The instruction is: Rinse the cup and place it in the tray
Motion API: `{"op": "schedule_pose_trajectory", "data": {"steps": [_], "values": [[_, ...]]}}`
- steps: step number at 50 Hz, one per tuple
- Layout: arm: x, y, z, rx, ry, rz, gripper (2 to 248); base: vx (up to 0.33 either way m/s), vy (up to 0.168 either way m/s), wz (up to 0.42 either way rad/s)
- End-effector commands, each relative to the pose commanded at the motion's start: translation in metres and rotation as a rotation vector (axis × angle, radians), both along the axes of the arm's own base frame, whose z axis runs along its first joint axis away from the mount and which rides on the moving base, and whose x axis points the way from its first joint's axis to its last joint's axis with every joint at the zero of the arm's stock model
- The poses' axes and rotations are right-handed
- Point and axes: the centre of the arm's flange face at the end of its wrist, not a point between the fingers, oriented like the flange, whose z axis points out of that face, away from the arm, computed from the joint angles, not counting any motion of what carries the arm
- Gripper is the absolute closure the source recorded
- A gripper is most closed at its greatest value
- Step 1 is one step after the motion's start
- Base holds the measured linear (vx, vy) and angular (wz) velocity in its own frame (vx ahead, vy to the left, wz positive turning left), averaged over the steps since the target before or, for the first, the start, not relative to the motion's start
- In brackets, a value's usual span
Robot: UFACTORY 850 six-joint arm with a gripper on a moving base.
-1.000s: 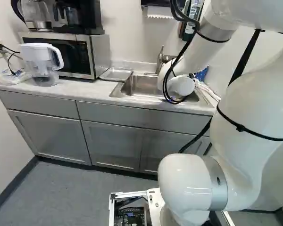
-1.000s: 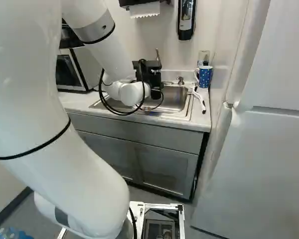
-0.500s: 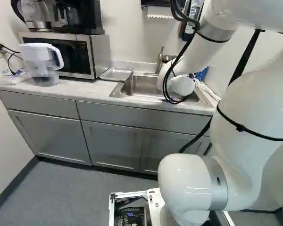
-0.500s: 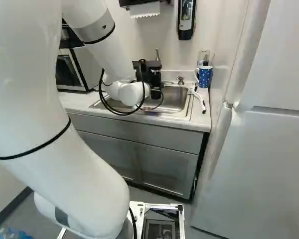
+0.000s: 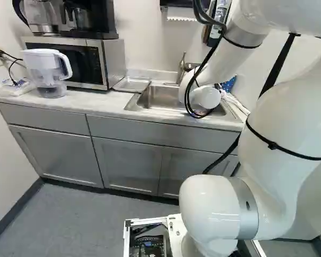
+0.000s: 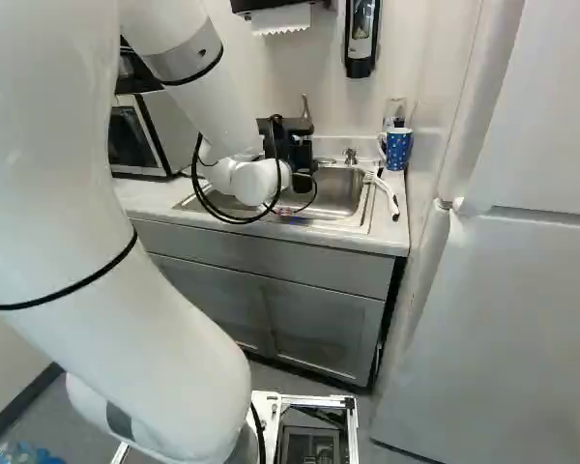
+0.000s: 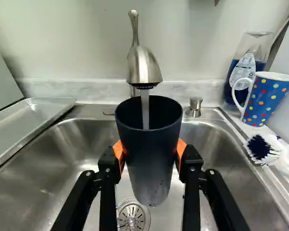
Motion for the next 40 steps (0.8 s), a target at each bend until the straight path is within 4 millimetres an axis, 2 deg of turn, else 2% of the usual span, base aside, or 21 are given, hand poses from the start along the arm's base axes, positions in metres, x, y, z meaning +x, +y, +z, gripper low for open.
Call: {"op": "schedule_pose_trajectory", "data": {"steps": [40], "values": [[0.0000,0.0000,0.0000,0.000,0.000,0.000,127,0.000,0.000,0.000]]}}
